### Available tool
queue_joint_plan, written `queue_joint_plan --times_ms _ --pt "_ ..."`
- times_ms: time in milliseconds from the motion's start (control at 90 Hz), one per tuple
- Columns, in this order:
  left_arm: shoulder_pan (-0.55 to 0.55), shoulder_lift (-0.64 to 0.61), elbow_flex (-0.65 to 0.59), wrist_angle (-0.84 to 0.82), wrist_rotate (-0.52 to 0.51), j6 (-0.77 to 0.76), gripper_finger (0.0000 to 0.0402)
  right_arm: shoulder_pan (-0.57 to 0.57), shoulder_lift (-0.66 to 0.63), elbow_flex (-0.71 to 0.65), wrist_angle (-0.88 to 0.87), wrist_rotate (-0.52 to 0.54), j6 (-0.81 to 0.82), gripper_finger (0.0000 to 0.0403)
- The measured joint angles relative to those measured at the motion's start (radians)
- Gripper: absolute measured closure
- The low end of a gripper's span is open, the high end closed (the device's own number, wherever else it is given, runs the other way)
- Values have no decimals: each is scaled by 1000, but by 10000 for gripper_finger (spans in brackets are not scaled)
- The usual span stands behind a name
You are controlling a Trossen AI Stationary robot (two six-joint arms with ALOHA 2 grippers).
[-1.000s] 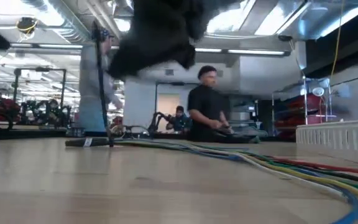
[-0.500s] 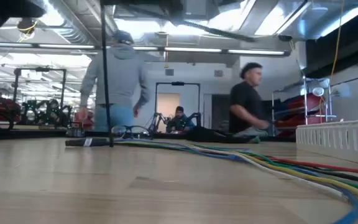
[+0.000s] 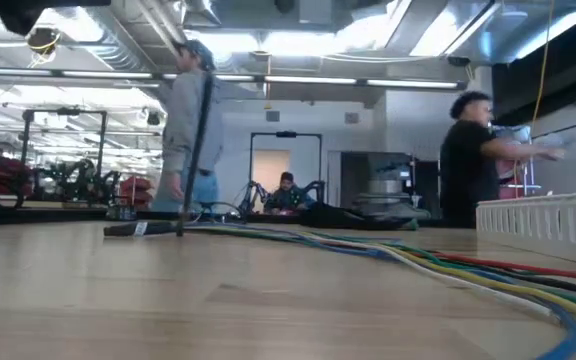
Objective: Ziptie cables
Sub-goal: Wrap the zip tie on the cables
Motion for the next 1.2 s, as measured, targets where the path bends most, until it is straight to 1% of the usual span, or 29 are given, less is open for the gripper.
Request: queue_joint_plan --times_ms 56,100,233,389,511,578,622,667,733,822,933,1033,1078,1122,1200 --pt "1 0 0 15 2 25 208 -1 11 -14 37 -5 -11 403" --pt "1 0 0 21 2 31 208 -6 15 -53 96 -7 -13 403" --pt "1 0 0 9 -6 13 208 -18 26 -219 370 -30 35 403" --pt "3 0 -54 14 -14 -95 208 -20 29 -394 738 -17 97 403" --pt "10 0 -118 19 -16 -237 208 -17 52 -522 886 18 124 403" --pt "27 0 -155 81 -8 -258 208 -17 56 -569 960 27 142 403" --pt "49 0 -179 135 17 -246 208 -18 54 -598 1007 39 148 403" --pt "84 0 -205 190 71 -215 211 -18 53 -623 1038 54 150 403" --pt "152 0 -234 265 192 -154 219 -19 54 -655 1060 65 150 403" --pt "271 -22 -242 311 409 -26 233 -19 55 -677 1112 66 147 403" --pt "472 -138 -241 382 697 176 245 -19 54 -689 1135 57 146 403" --pt "668 -276 -226 361 929 275 246 -19 54 -689 1143 47 140 403" --pt "744 -330 -226 310 994 286 246 -19 54 -689 1151 47 137 403" --pt "800 -368 -228 240 1032 285 247 -19 54 -688 1158 47 136 403" --pt "843 -405 -239 198 1072 278 247 -19 54 -688 1185 65 134 403"
